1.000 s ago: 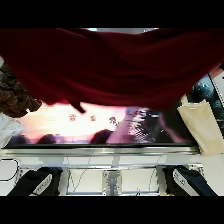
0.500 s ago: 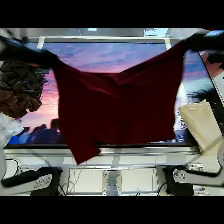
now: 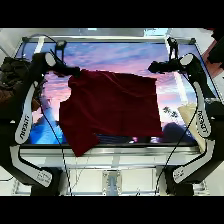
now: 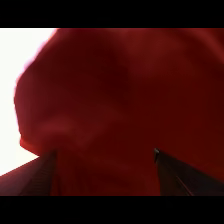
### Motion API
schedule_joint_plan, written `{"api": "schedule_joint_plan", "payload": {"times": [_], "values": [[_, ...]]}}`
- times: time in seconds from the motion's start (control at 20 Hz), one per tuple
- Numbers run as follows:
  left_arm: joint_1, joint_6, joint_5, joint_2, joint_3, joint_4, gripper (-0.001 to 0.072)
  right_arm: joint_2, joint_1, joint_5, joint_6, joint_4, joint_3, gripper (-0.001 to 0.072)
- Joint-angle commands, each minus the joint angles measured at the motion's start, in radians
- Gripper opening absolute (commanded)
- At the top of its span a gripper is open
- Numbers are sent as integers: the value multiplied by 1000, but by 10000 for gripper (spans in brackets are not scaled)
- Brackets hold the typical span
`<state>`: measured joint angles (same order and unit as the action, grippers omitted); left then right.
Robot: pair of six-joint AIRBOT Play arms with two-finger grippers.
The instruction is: Fold the shirts.
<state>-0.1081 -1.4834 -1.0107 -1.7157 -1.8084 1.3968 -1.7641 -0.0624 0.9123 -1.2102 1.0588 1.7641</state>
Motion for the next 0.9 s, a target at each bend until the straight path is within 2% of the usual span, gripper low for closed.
{"api": "schedule_joint_plan", "payload": {"times": [0.0,0.1,0.15,0.25,0.35,0.5,0.65,0.85], "values": [[52,-5,-69,34,-180,89,697,54,-32,86,-27,166,52,401],[107,-6,-145,131,-190,222,697,132,-77,197,-61,318,51,401],[152,-6,-201,177,-184,242,697,164,-105,250,-66,350,51,401],[254,9,-318,261,-137,193,696,212,-175,339,-66,325,49,400],[354,58,-348,368,19,79,697,253,-237,385,-62,271,15,399],[475,117,-235,604,489,-84,696,318,-297,423,-26,216,-110,361],[516,88,-69,817,983,-212,696,372,-307,408,-14,171,-249,362],[515,76,-25,886,1374,-432,696,390,-307,398,8,70,-327,362]]}}
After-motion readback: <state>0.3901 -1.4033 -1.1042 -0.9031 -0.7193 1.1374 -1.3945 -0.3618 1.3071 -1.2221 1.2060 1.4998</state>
